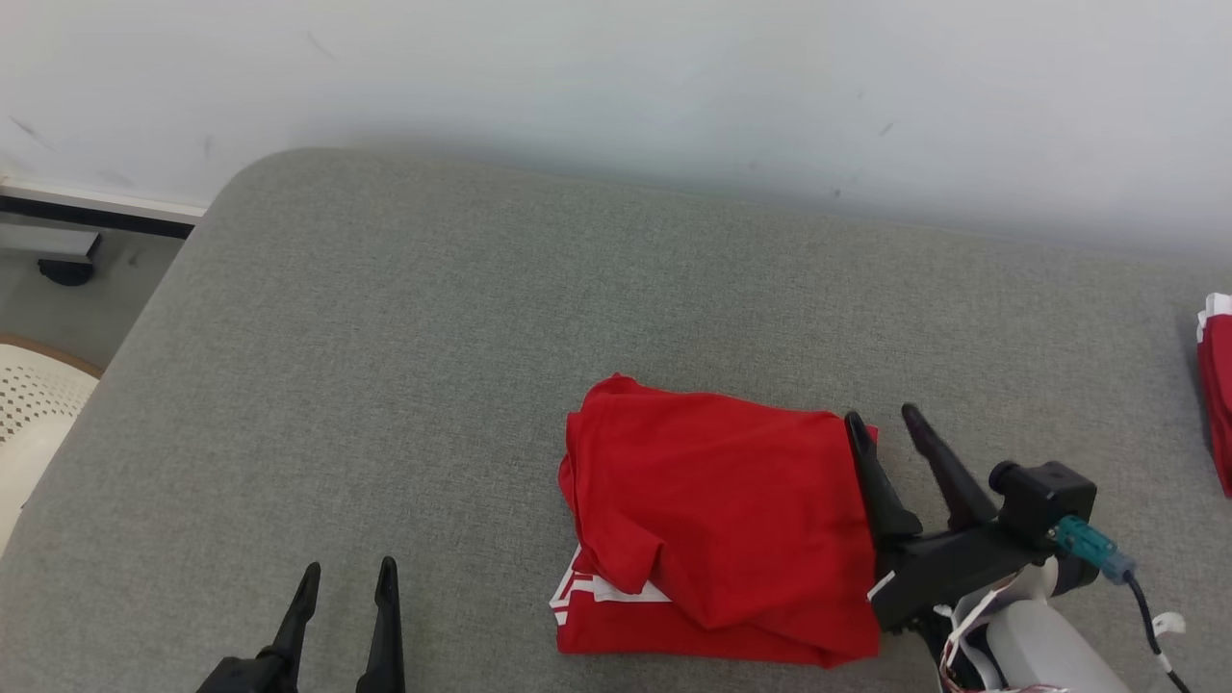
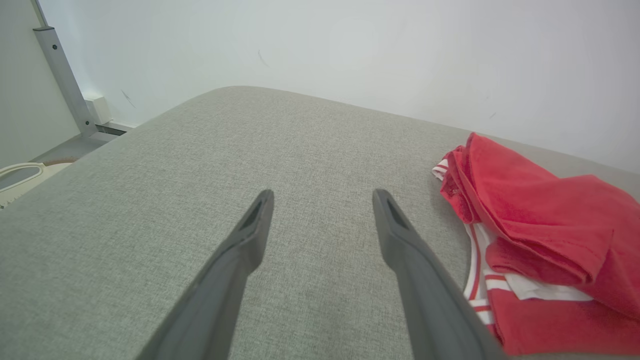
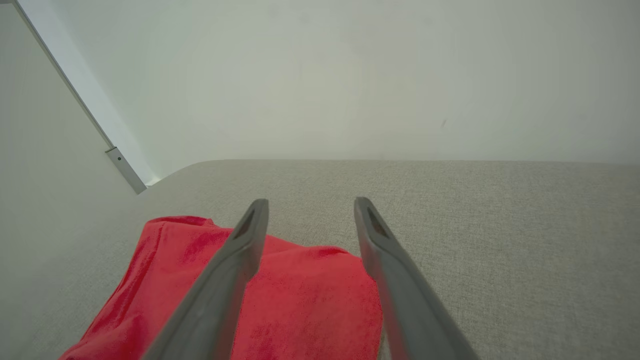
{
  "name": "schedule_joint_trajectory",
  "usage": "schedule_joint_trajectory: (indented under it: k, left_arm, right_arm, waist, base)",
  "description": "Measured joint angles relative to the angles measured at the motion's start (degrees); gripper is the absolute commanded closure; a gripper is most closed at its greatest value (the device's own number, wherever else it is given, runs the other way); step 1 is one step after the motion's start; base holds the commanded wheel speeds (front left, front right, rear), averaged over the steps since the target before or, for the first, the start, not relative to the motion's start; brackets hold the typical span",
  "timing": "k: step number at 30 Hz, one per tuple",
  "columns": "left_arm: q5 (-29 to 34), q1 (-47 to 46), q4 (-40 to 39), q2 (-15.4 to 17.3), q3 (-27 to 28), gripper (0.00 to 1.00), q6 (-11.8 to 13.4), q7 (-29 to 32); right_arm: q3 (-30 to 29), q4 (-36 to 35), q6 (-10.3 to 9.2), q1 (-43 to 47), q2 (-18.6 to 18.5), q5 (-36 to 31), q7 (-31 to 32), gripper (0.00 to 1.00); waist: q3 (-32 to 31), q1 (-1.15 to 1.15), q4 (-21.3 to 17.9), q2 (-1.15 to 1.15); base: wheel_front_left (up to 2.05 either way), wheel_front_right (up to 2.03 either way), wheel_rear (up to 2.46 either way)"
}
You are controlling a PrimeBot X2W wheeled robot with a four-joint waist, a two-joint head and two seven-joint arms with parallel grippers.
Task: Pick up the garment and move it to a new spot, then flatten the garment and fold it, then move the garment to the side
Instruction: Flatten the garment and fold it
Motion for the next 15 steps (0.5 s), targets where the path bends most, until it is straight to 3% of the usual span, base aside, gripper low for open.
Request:
schedule_joint_trajectory:
  k: [1, 2, 15]
  left_arm:
    - [0.1, 0.0, 0.0, 0.0, 0.0, 0.0, 0.0, 0.0]
    - [0.1, 0.0, 0.0, 0.0, 0.0, 0.0, 0.0, 0.0]
    - [0.2, -1.1, -0.4, 0.0, -1.6, 0.0, -0.1, 0.0]
  right_arm:
    - [0.1, 0.1, 0.0, 0.4, 0.1, -0.3, 0.0, 0.96]
    - [0.2, 0.4, 0.0, 0.6, 0.4, -0.5, 0.0, 1.0]
    - [8.0, 12.6, 0.0, -2.2, 3.7, -3.5, 0.0, 1.0]
  waist:
    - [0.0, 0.0, 0.0, 0.0]
    - [0.1, 0.0, 0.1, 0.0]
    - [1.5, 0.0, 2.1, 0.0]
  base:
    - [0.0, 0.0, 0.0]
    - [0.0, 0.0, 0.0]
    - [0.0, 0.0, 0.0]
